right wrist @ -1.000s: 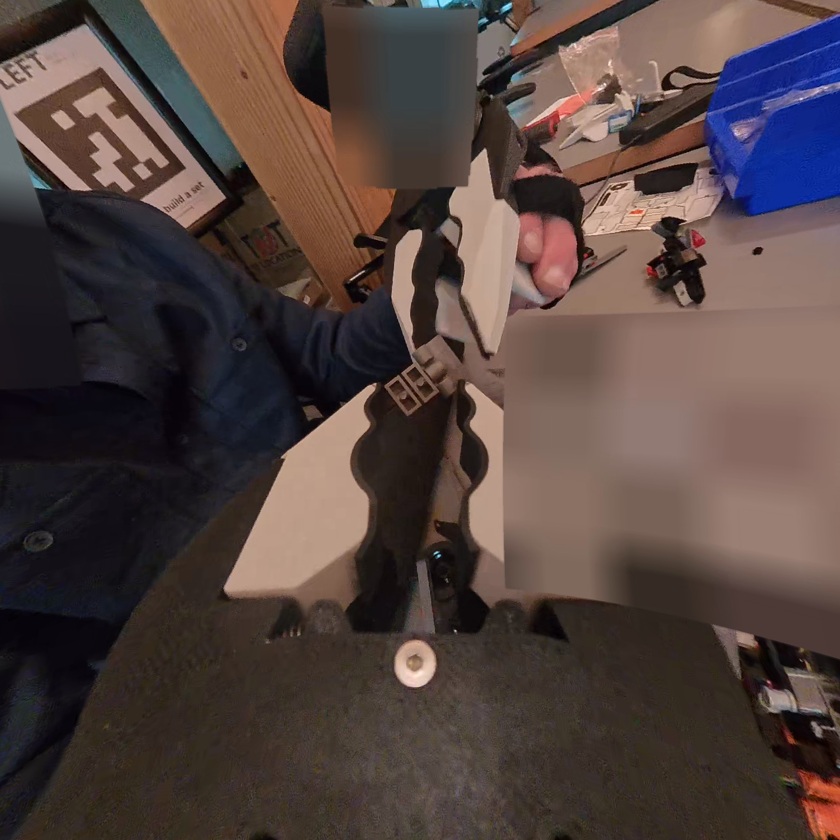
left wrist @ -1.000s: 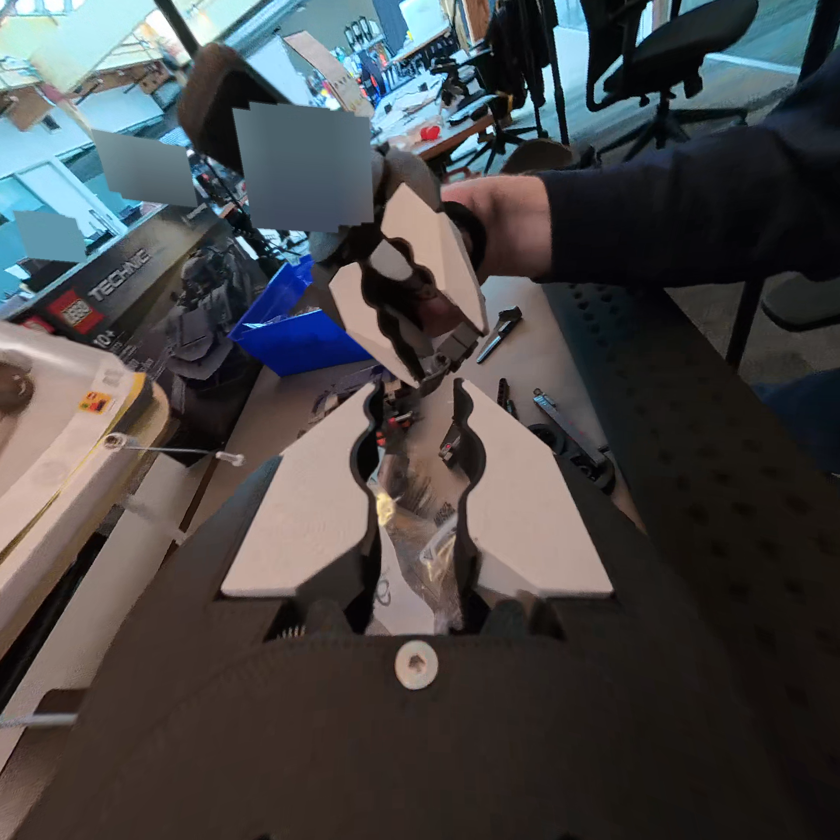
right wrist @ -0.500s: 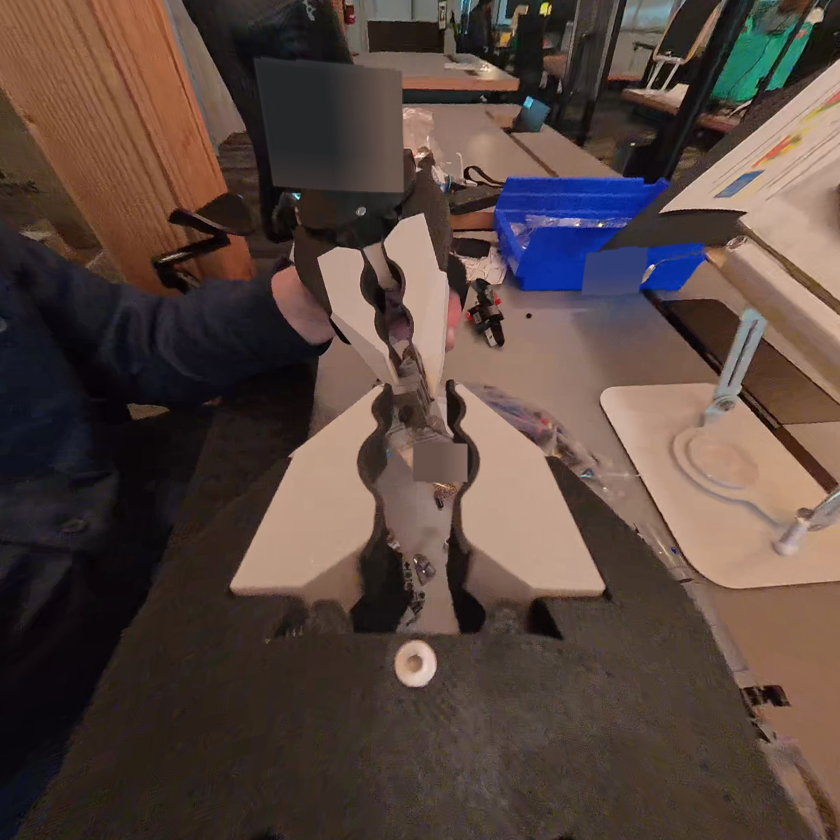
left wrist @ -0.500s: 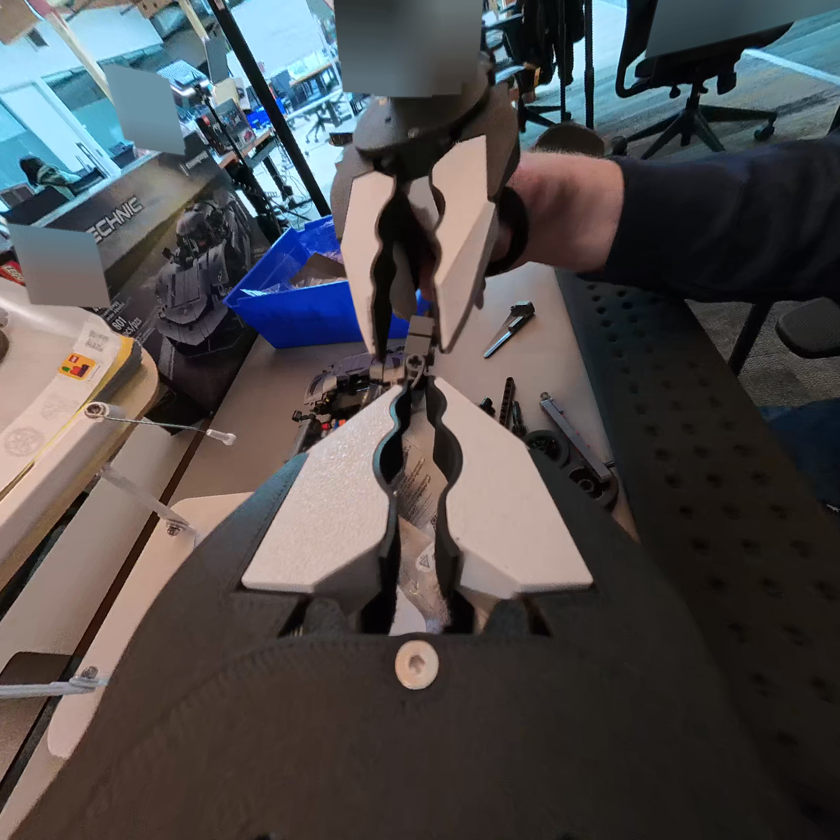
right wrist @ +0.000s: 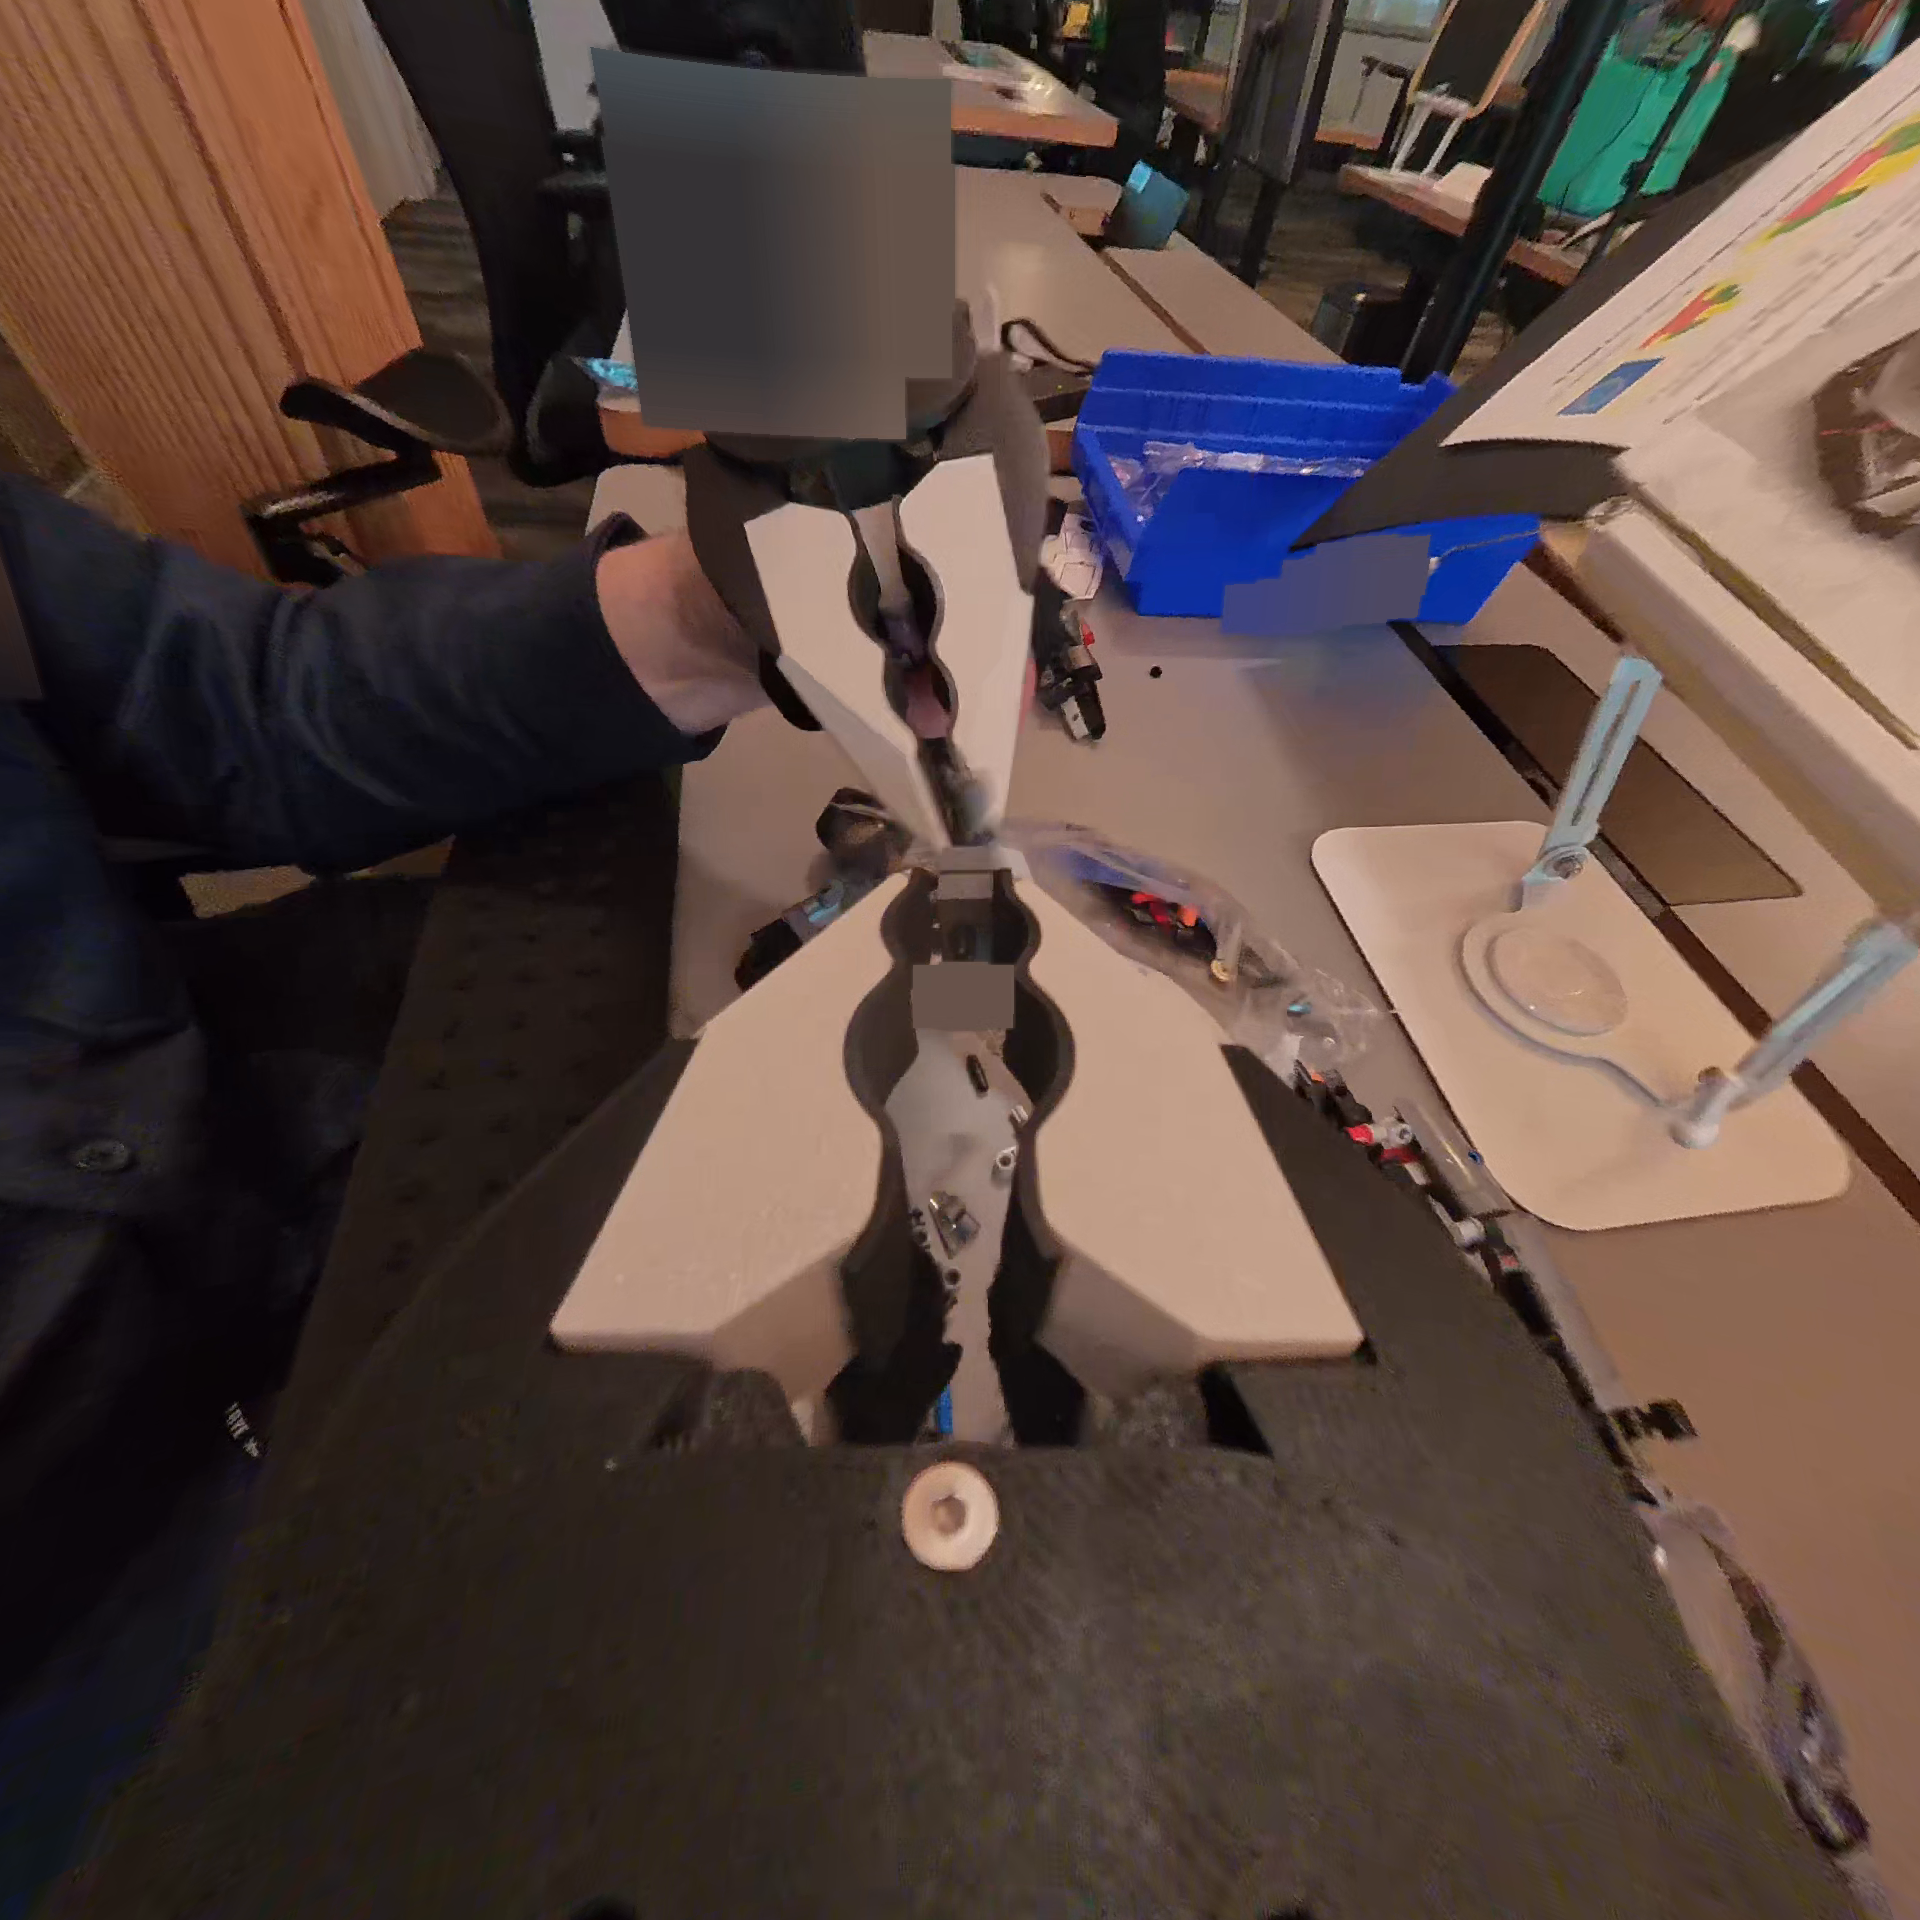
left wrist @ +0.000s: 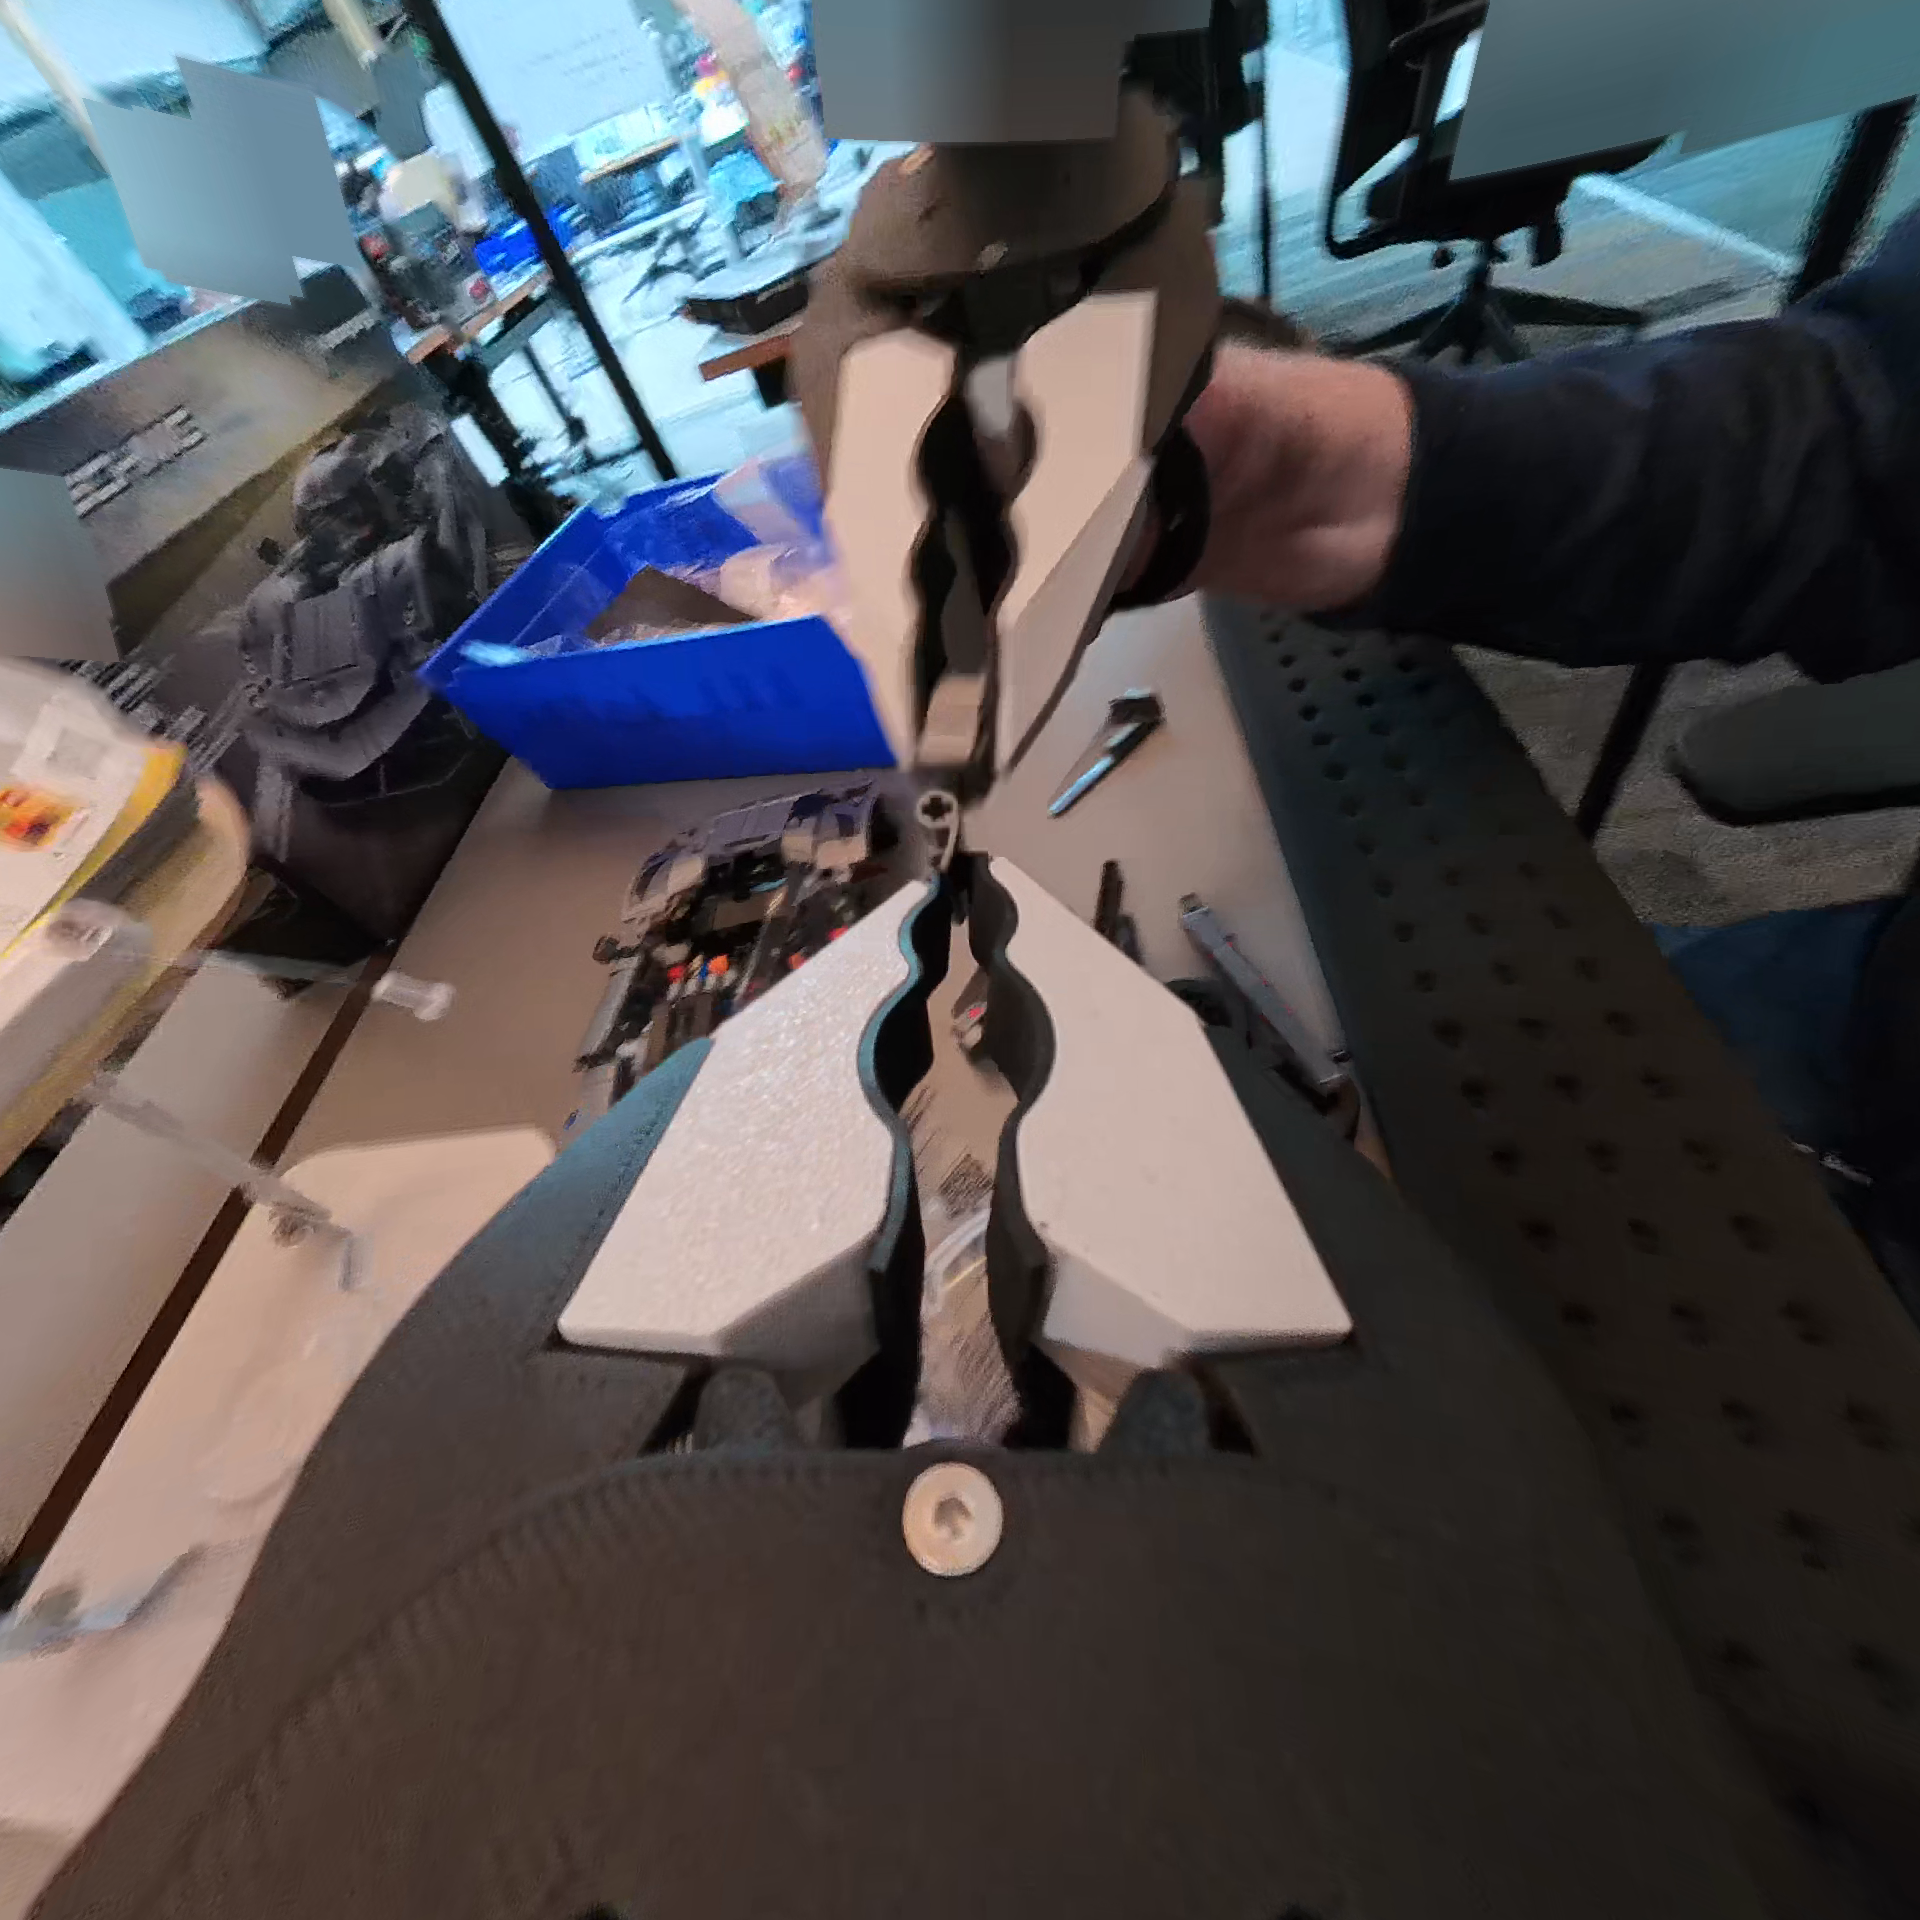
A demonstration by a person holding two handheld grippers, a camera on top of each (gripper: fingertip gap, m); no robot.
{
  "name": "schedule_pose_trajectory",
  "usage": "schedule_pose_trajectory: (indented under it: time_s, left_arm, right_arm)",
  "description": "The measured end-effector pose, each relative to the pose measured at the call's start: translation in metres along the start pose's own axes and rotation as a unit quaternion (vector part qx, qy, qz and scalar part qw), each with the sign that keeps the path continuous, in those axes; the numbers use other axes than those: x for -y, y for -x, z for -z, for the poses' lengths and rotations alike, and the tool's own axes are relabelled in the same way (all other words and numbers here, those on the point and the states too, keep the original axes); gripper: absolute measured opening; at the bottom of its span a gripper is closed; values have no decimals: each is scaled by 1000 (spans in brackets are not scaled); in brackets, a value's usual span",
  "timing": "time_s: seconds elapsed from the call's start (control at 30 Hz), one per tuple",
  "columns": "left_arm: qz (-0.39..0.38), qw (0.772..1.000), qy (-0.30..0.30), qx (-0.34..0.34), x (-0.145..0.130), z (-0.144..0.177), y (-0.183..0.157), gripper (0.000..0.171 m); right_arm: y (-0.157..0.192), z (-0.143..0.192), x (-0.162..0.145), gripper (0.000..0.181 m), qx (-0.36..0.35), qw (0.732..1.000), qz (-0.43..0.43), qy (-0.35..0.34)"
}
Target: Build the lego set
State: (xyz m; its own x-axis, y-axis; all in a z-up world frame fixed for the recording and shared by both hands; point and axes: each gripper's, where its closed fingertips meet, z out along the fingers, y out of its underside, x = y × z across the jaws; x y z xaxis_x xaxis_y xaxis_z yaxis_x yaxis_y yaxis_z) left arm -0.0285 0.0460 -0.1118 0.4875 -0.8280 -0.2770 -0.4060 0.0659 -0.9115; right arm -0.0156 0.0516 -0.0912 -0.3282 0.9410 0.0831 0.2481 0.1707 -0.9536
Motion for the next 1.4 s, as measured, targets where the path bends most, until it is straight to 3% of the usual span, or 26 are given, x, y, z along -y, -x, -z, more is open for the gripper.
schedule_pose_trajectory:
  time_s: [0.03,0.1,0.17,0.27,0.43,0.57,0.7,0.87,0.97,1.07,1.17,1.27,1.4]
  left_arm:
    - [4,1000,13,23,-9,8,11,0]
    - [35,998,-51,23,4,36,21,0]
    - [31,998,-61,2,17,35,15,0]
    - [36,998,-41,-25,10,13,6,0]
    - [72,991,-97,-48,15,24,7,0]
    - [20,999,45,7,-22,10,12,0]
    - [-31,990,135,16,-32,-1,1,0]
    - [-76,941,314,99,-80,-5,25,0]
    - [-90,910,364,174,-89,6,49,9]
    - [-72,899,371,219,-93,18,67,17]
    - [-65,906,349,228,-88,24,70,27]
    - [-70,929,291,217,-69,18,65,25]
    - [-107,964,196,143,-33,-9,30,22]
  right_arm:
    - [-8,19,5,9,-12,999,-15,-29]
    - [-10,38,0,9,-8,999,-28,-29]
    - [-6,27,-12,9,-5,999,-32,12]
    - [-1,18,-23,10,1,998,-49,34]
    - [7,11,-42,10,12,997,-64,29]
    - [5,9,-58,10,-4,996,-73,42]
    - [0,13,-63,10,-12,996,-82,24]
    - [-2,10,-65,10,-16,996,-78,27]
    - [-2,10,-65,10,-14,996,-81,23]
    - [-1,10,-63,10,-12,996,-81,21]
    - [1,11,-59,10,-8,997,-82,12]
    - [2,11,-52,10,4,995,-97,-6]
    - [5,10,-34,10,57,981,-171,-67]
